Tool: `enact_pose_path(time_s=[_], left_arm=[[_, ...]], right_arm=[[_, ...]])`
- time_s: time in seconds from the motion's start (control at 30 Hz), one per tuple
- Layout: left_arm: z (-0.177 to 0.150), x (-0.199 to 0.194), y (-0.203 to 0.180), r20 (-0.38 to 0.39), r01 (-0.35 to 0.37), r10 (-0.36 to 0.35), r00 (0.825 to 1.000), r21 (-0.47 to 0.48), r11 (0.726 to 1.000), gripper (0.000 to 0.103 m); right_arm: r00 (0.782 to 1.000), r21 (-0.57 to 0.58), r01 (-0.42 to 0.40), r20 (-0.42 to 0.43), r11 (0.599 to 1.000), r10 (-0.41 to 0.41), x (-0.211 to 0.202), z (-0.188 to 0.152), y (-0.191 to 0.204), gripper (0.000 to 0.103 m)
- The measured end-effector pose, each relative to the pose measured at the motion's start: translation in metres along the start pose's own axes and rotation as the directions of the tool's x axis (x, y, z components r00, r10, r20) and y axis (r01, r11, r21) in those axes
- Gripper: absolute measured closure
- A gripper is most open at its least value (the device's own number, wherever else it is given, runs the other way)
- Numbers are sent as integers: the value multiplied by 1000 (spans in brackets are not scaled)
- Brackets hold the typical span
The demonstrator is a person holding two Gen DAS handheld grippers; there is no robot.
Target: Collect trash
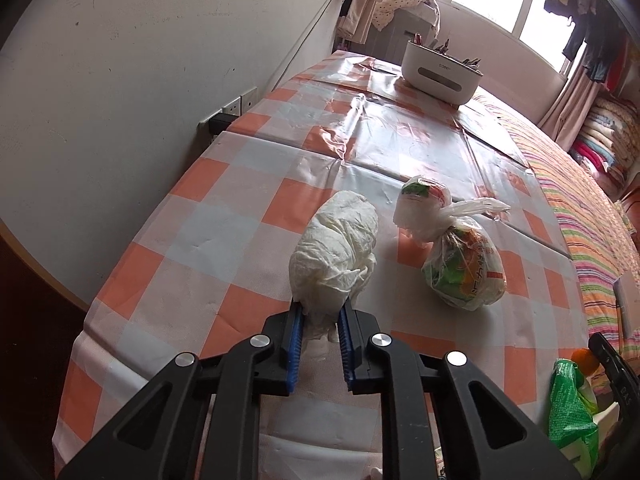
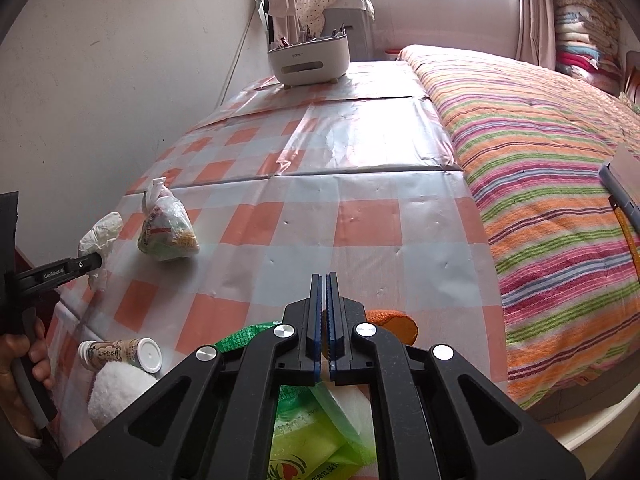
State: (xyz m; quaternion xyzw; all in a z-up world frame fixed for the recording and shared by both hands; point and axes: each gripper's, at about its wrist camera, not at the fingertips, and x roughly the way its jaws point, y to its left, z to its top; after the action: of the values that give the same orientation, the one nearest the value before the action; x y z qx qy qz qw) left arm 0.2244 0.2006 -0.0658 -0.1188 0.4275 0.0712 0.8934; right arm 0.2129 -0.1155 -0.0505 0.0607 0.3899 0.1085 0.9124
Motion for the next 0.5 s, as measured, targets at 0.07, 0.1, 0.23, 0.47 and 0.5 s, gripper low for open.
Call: enact_pose_path(time_s=[0.07, 0.1, 0.23, 0.47, 0.5], left_arm=[[-1, -6, -3, 17, -3, 3, 1000, 9, 1000, 87], [-1, -9, -4, 21, 0, 0, 1000, 13, 1000, 87], [-3, -15, -4, 30, 7, -8, 1000, 15, 1000, 87], [-4, -19, 0, 32, 11, -11, 999, -1, 1000, 87], [-3, -19, 0, 34, 11, -11, 999, -2, 1000, 87]], right_arm=[[1000, 11, -8, 11, 1000, 8, -3, 0, -2, 101], [1000, 20, -15, 16, 1000, 15, -5, 1, -3, 101], [999, 55, -35, 40, 998, 33, -14, 3, -12, 101], [998, 93, -57, 8, 994, 56, -18, -9, -27, 88], [998, 89, -60, 13, 994, 60, -20, -10, -28, 95]])
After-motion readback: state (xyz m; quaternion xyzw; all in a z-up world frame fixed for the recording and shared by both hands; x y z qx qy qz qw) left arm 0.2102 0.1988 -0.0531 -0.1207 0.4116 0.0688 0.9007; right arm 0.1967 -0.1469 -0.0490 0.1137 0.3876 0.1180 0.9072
